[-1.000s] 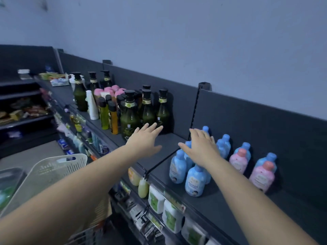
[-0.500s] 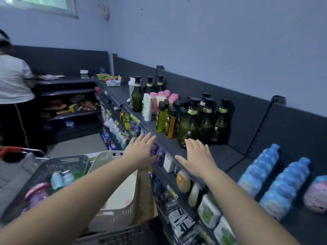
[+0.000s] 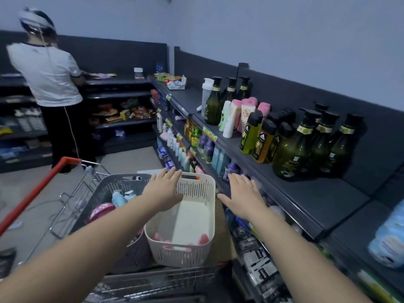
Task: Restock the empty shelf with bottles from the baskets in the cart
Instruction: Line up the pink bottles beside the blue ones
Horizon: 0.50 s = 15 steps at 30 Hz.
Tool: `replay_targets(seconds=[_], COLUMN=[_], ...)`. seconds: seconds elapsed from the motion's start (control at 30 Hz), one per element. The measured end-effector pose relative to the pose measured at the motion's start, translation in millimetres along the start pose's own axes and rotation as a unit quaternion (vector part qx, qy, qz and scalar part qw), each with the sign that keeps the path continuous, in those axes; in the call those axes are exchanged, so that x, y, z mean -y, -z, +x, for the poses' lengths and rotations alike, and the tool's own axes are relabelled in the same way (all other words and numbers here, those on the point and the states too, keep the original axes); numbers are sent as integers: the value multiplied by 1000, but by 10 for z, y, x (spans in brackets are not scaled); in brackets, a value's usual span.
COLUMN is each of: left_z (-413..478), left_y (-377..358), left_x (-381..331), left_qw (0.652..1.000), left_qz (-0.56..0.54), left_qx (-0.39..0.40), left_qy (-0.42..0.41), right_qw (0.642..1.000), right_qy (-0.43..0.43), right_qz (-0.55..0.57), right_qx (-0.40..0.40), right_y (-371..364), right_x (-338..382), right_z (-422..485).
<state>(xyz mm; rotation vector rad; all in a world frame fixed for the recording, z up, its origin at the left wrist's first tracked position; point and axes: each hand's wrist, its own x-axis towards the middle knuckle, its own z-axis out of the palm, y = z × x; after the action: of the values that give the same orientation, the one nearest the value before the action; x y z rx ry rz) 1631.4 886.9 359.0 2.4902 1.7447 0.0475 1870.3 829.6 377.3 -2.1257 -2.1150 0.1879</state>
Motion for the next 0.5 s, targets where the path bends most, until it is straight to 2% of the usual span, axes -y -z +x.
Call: replay_targets(seconds=[0.5], left_z=[243], left_y=[-674], left_x=[431], left_qw=[995], left_qz=[-35], left_qx=[72], left_qy=[53], right_qw=[993], right_qy=[84], right_qz=[-17], right_qx=[79], right_y=[-866], right_x=[209], right_z=[687])
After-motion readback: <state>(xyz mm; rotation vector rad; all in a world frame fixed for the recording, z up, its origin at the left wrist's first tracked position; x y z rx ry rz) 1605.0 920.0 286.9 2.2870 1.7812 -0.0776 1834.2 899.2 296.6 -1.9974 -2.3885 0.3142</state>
